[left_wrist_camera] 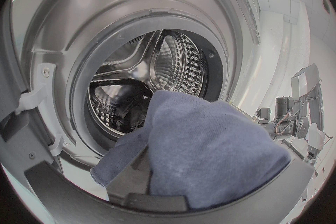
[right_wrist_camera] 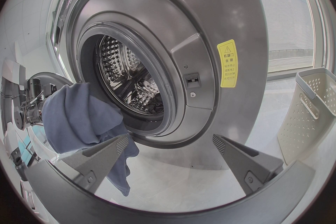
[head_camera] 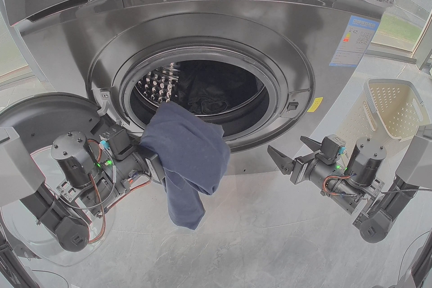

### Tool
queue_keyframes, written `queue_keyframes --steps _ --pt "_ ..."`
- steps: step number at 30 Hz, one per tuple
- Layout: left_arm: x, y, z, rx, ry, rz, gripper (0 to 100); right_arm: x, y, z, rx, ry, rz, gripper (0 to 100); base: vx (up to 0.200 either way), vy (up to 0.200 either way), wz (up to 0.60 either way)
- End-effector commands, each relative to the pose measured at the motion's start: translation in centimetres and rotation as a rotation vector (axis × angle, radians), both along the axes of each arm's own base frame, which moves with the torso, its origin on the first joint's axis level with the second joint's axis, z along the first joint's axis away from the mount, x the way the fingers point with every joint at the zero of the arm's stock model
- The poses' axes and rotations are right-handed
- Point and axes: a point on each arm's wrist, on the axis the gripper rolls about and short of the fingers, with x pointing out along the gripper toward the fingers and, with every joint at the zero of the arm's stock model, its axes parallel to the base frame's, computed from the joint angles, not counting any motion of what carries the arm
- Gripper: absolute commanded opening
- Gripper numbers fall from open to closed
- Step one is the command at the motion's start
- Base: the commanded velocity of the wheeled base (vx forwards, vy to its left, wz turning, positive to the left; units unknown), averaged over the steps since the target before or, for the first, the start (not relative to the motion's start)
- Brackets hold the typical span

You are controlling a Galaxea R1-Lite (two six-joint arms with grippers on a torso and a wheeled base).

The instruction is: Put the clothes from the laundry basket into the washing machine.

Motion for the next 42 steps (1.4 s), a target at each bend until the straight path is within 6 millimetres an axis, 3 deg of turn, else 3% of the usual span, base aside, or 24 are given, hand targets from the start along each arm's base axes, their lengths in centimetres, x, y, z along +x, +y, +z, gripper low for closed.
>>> queue_keyframes --steps 1,10,17,25,30,42 --pt "0.2 -0.1 -0.1 0.000 0.001 -0.001 0 0.0 0.0 0.0 0.000 0.001 0.001 100 0.200 0.000 0.00" --pt "-0.2 -1.0 0.0 -0.006 0.001 -0.034 0 -0.5 0.1 -0.4 -0.010 0.017 0.012 100 0.000 0.000 0.00" --pt "0.1 -3.3 0.1 -0.029 -0.012 -0.091 0 -0.9 0.6 -0.1 -0.007 0.012 0.032 100 0.000 0.000 0.00" --pt "5.1 -6.2 -0.6 -0.073 -0.075 -0.004 0 -1.3 1.0 -0.2 -0.009 0.016 0.048 100 0.000 0.000 0.00" --pt "7.1 -7.5 -1.5 -0.086 -0.087 -0.007 0 -1.4 1.0 -0.2 -0.009 0.015 0.050 100 0.000 0.000 0.00" --pt "11.3 -8.3 -2.0 -0.118 -0.132 0.031 0 -1.3 1.1 -0.3 -0.011 0.018 0.053 100 0.000 0.000 0.00"
